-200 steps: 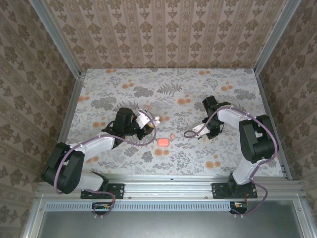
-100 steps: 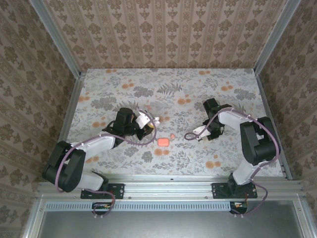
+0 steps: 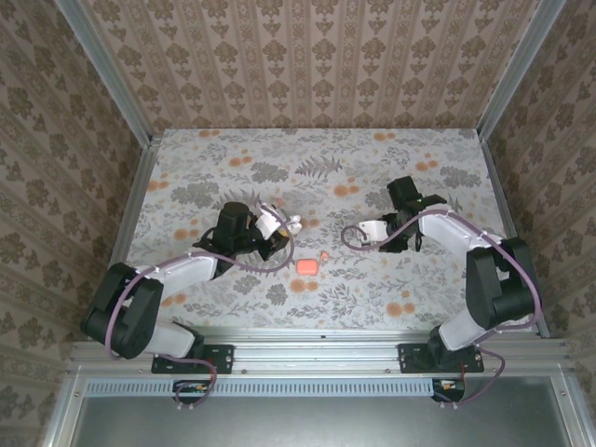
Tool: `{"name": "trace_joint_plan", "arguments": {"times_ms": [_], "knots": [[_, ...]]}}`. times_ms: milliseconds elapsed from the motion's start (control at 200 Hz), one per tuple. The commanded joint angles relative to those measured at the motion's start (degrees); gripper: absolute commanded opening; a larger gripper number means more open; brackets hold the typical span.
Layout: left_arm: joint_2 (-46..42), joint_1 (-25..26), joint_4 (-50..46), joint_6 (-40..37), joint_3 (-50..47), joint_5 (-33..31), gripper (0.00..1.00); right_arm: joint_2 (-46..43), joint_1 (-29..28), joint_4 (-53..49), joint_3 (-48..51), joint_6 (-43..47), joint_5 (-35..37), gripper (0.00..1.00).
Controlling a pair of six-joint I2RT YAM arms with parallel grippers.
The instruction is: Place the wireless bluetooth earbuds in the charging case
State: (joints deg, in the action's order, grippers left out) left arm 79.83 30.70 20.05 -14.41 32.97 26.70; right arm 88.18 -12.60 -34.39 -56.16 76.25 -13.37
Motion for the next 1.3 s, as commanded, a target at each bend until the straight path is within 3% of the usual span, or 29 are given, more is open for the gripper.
{"name": "trace_joint_plan", "arguments": {"times_ms": [0, 135, 325, 430, 570, 900, 1295], "knots": [[1.04, 0.56, 7.14, 3.68, -1.83, -0.23, 0.08, -4.62, -0.09, 5.53, -0.03, -14.51, -8.43, 0.2], [2.82, 1.95, 13.16, 6.17, -2.93, -1.78, 0.08, -9.4, -0.09, 14.08, 1.88, -30.66, -13.92, 0.21], [6.05, 4.53, 24.71, 7.78, -4.71, -3.47, 0.08, -15.88, -0.72, 33.98, 9.08, -56.91, -20.01, 0.21], [8.12, 5.45, 30.68, 8.57, -5.23, -3.58, 0.08, -18.13, -2.44, 46.67, 14.19, -69.68, -21.1, 0.21], [10.54, 6.31, 37.97, 8.7, -5.57, -1.29, 0.08, -19.72, -5.02, 58.57, 18.73, -80.07, -19.44, 0.21], [10.62, 7.36, 39.58, 7.7, -4.53, 1.93, 0.08, -18.22, -11.78, 71.27, 22.94, -86.61, -15.83, 0.22], [9.22, 7.45, 40.77, 7.91, -4.48, 2.85, 0.08, -13.34, -14.36, 79.79, 25.1, -88.36, -12.36, 0.22]]}}
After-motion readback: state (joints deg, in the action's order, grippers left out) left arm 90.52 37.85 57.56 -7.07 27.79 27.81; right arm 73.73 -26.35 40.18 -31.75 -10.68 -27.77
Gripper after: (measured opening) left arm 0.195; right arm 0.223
